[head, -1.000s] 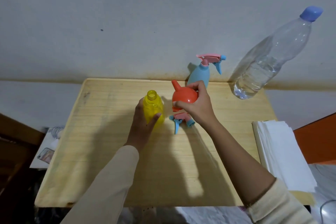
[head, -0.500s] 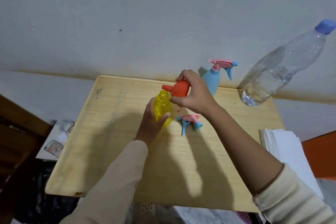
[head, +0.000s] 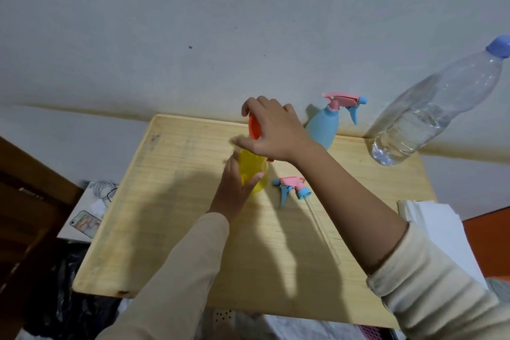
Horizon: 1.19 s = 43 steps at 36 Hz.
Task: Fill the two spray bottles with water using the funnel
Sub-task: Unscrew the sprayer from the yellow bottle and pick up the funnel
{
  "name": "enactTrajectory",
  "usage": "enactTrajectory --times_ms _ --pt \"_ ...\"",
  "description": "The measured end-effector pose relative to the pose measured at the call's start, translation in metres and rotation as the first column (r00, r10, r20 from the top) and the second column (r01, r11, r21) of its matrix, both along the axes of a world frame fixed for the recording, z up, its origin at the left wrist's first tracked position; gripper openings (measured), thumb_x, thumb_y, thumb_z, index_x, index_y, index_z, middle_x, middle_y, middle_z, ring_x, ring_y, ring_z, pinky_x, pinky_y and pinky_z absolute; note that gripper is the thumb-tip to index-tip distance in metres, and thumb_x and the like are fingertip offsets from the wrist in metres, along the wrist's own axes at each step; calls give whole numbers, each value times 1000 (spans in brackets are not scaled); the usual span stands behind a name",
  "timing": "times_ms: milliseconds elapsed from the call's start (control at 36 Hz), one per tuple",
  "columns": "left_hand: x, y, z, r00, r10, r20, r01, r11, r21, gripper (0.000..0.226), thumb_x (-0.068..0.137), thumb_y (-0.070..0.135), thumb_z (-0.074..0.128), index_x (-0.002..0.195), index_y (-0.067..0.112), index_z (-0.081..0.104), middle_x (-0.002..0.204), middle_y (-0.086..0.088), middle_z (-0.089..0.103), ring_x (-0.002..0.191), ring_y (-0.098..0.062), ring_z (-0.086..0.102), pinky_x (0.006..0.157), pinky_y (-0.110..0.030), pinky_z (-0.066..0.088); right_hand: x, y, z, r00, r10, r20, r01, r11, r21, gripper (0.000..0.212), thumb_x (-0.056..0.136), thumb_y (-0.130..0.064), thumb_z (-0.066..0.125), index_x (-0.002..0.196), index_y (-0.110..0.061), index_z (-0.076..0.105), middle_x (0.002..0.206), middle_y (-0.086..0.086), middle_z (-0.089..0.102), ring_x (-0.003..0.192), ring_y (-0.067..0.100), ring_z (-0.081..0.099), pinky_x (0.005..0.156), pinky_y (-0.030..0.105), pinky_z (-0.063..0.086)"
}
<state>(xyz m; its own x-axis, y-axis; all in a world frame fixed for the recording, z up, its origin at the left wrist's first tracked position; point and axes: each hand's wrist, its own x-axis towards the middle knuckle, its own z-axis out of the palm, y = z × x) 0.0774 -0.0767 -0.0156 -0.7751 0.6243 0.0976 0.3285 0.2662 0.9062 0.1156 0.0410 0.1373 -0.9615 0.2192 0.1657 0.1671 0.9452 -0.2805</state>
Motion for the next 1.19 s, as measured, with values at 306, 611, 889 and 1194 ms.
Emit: enactTrajectory --times_ms 306,611,889,1194 --pt "-2 -1 2 998 -24 50 22 998 55 91 75 58 57 148 15 24 137 -1 41 126 -6 39 101 -19 31 -13 -13 -11 996 25 85 -25 1000 0 62 87 -64 42 136 -27 43 140 -5 44 131 18 35 103 37 27" --pt "-3 -3 8 994 -43 96 34 995 95 84 73 56 61 144 20 33 131 1 50 116 -5 48 87 -1 34 -16 -15 -11 995 20 100 -26 998 59 60 88 -62 41 136 -26 42 141 -3 43 130 19 36 102 38 29" --pt "-17 -4 12 993 -67 98 66 998 9 72 69 42 71 130 13 46 122 -6 51 114 -13 52 87 -9 38 -14 -17 -7 993 -34 110 30 999 37 71 86 -69 38 139 -23 38 144 -1 40 133 21 34 106 41 27" --pt "-4 -20 38 997 -79 -13 75 978 -197 88 73 57 65 143 13 35 138 -6 44 131 -21 41 110 -42 35 10 -11 18 997 -48 66 51 998 -37 66 93 -56 38 146 -18 26 156 6 22 146 23 10 118 45 10"
